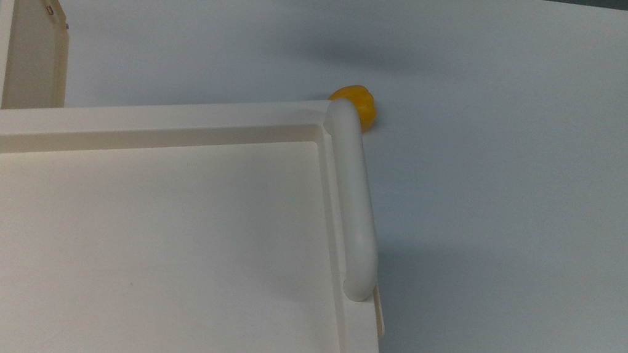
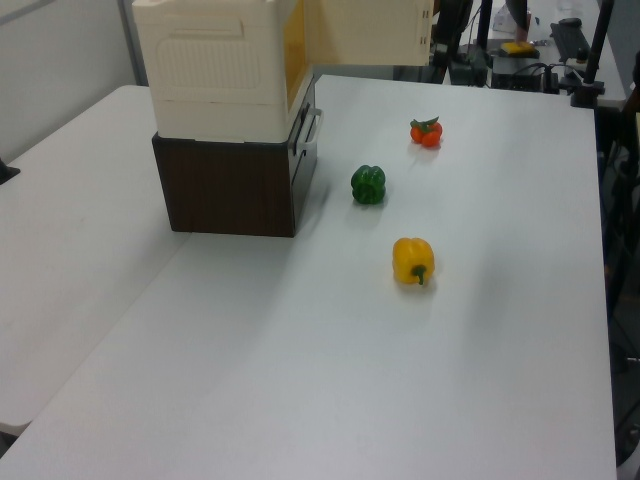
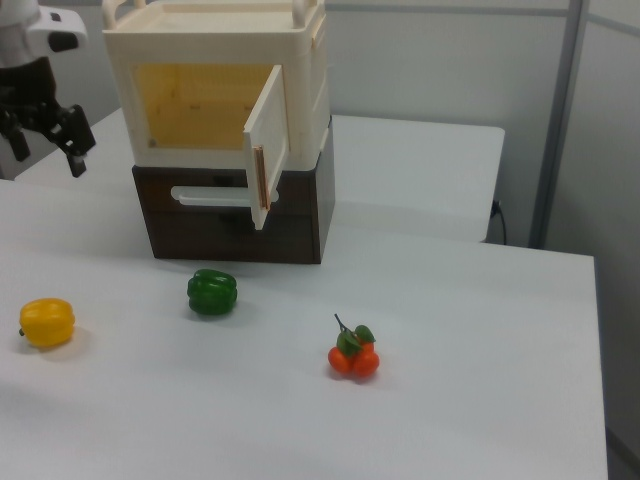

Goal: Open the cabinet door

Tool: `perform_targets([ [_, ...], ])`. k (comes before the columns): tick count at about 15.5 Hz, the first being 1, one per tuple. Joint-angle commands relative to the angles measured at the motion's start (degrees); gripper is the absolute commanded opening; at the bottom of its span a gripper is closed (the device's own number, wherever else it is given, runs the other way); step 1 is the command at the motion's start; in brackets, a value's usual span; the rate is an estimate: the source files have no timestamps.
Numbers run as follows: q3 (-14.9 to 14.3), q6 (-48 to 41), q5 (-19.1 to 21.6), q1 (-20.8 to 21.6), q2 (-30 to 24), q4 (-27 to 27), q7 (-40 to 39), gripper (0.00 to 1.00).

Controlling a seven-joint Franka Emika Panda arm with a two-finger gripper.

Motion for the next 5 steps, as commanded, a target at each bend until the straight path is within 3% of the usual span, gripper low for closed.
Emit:
perform_targets([
  [1, -0.9, 0.9, -0.1, 0.4, -0.4, -0.9, -2.5, 1.00],
  [5, -1.0, 1.1, -0.1, 1.0, -0.1, -0.8, -2.4, 1.00],
])
